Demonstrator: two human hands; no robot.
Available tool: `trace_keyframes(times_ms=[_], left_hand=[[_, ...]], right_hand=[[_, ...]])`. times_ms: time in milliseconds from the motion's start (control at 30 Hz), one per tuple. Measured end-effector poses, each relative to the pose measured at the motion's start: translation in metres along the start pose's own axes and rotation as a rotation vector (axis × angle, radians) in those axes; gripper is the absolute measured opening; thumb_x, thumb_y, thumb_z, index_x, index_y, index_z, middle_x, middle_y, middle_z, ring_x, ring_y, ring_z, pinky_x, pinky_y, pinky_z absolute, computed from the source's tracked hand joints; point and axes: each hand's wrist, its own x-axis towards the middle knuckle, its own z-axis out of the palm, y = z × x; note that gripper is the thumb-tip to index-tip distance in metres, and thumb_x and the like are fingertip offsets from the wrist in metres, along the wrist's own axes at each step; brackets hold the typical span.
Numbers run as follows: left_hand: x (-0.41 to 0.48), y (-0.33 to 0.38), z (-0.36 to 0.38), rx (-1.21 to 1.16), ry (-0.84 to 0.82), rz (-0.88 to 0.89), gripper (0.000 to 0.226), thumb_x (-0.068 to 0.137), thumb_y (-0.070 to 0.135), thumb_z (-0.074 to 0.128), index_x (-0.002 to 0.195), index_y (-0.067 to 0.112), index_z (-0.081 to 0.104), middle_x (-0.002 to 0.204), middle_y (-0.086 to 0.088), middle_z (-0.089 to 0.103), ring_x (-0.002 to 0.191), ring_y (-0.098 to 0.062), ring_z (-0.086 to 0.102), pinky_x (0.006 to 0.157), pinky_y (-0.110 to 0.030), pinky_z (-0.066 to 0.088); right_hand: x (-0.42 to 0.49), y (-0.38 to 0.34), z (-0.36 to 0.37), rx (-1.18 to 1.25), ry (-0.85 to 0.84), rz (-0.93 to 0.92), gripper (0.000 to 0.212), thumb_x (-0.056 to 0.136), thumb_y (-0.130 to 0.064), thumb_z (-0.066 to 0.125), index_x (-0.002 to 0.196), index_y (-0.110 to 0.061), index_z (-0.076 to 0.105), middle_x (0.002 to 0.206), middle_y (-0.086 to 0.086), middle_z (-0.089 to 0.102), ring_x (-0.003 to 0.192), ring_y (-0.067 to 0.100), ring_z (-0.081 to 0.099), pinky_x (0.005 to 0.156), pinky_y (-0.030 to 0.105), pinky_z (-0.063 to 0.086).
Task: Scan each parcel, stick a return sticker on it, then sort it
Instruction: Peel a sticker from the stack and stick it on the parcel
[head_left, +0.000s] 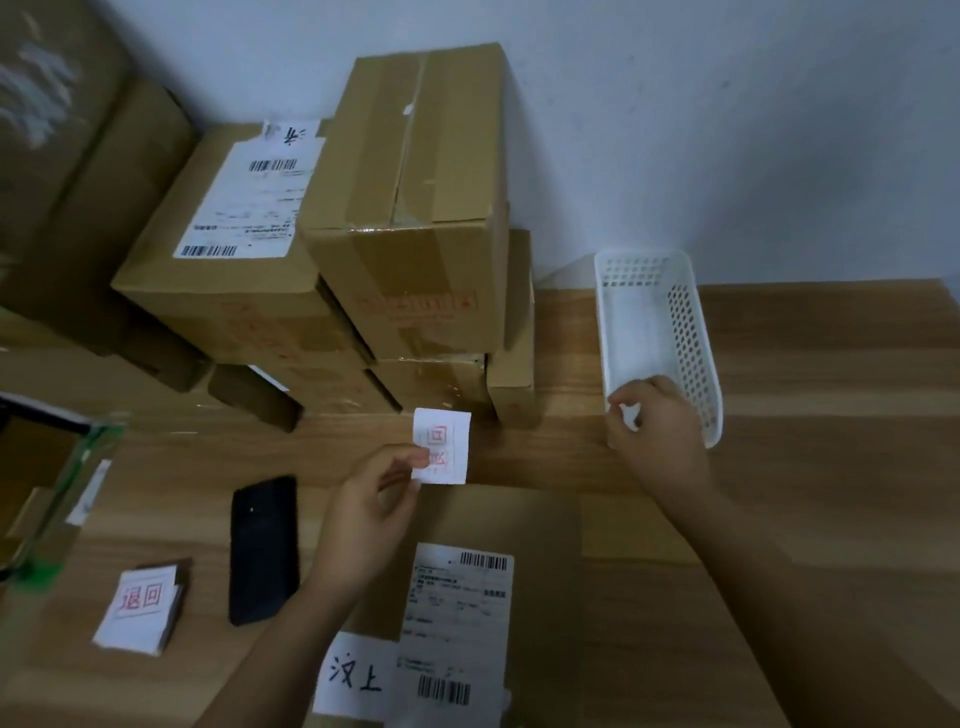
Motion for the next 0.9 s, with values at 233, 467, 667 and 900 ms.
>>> trace_keyframes(times_ms=[233, 467, 667, 900], left_hand=[[-0.004, -0.008, -0.023, 0.121, -0.169, 0.175, 0.035, 0.089, -0.001, 0.063, 0.106, 0.029, 0.066, 0.112, 0.022, 0.064, 0.107, 0.006, 0.058, 0.087, -0.010, 0.046], [-0.012, -0.020, -0.052, 0.090, -0.098, 0.262, 0.048, 0.087, 0.004, 0.066, 0.117, 0.039, 0.056, 0.121, 0.020, 0.053, 0.114, 0.007, 0.051, 0.091, -0.014, 0.046], [-0.027, -0.033, -0.072, -0.105, 0.049, -0.171, 0.027, 0.087, 0.040, 0.064, 0.111, 0.030, 0.054, 0.110, 0.016, 0.055, 0.103, -0.003, 0.054, 0.072, -0.016, 0.041], [-0.034, -0.066, -0.076, -0.104, -0.254, -0.088, 0.028, 0.097, 0.043, 0.045, 0.083, 0.021, 0.056, 0.089, 0.006, 0.064, 0.076, -0.005, 0.061, 0.054, -0.014, 0.043]], right_hand=[[-0.028, -0.075, 0.029, 0.172, -0.480, -0.161, 0.035, 0.090, -0.037, 0.063, 0.123, -0.024, 0.060, 0.110, -0.012, 0.051, 0.098, 0.004, 0.055, 0.084, 0.024, 0.050], [-0.060, -0.109, 0.048, 0.146, -0.470, -0.173, 0.012, 0.093, -0.034, 0.058, 0.088, -0.024, 0.062, 0.090, -0.011, 0.060, 0.081, 0.004, 0.056, 0.066, 0.019, 0.046], [-0.098, -0.138, 0.061, 0.357, -0.373, 0.117, 0.018, 0.095, -0.031, 0.058, 0.086, -0.017, 0.065, 0.081, -0.012, 0.064, 0.070, -0.007, 0.057, 0.055, 0.012, 0.044], [-0.133, -0.172, 0.089, 0.469, -0.317, 0.361, 0.022, 0.096, -0.035, 0.056, 0.085, -0.019, 0.067, 0.076, -0.006, 0.069, 0.066, -0.002, 0.064, 0.056, 0.012, 0.045]])
